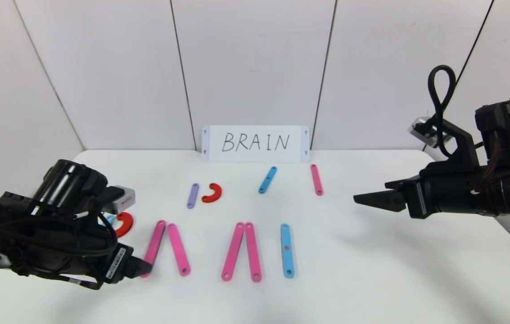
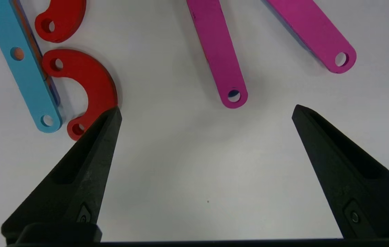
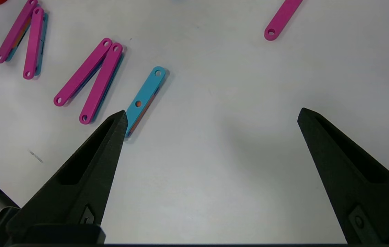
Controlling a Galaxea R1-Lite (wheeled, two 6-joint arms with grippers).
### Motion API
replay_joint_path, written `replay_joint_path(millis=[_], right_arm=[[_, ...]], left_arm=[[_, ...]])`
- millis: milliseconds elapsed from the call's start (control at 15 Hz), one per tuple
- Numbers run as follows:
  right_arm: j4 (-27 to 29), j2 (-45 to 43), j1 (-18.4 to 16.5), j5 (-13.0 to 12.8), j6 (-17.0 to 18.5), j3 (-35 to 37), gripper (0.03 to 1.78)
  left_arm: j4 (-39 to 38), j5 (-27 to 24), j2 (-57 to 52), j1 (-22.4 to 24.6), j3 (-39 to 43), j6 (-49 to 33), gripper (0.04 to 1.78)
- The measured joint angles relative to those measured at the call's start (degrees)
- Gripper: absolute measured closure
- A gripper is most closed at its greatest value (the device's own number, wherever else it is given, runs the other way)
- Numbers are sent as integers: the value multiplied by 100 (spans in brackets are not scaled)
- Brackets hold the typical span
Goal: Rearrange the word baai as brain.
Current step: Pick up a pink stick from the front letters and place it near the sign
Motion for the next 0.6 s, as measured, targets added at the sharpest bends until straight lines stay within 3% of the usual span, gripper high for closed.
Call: replay_joint_path(millis=[267, 600], right_arm=[[0, 0, 0, 6, -1, 6, 8], [1, 2, -4, 9, 2, 35, 8]], left_arm=[[-523, 447, 523, -195, -21, -325, 8], [-674, 494, 939, -223, -127, -536, 8]])
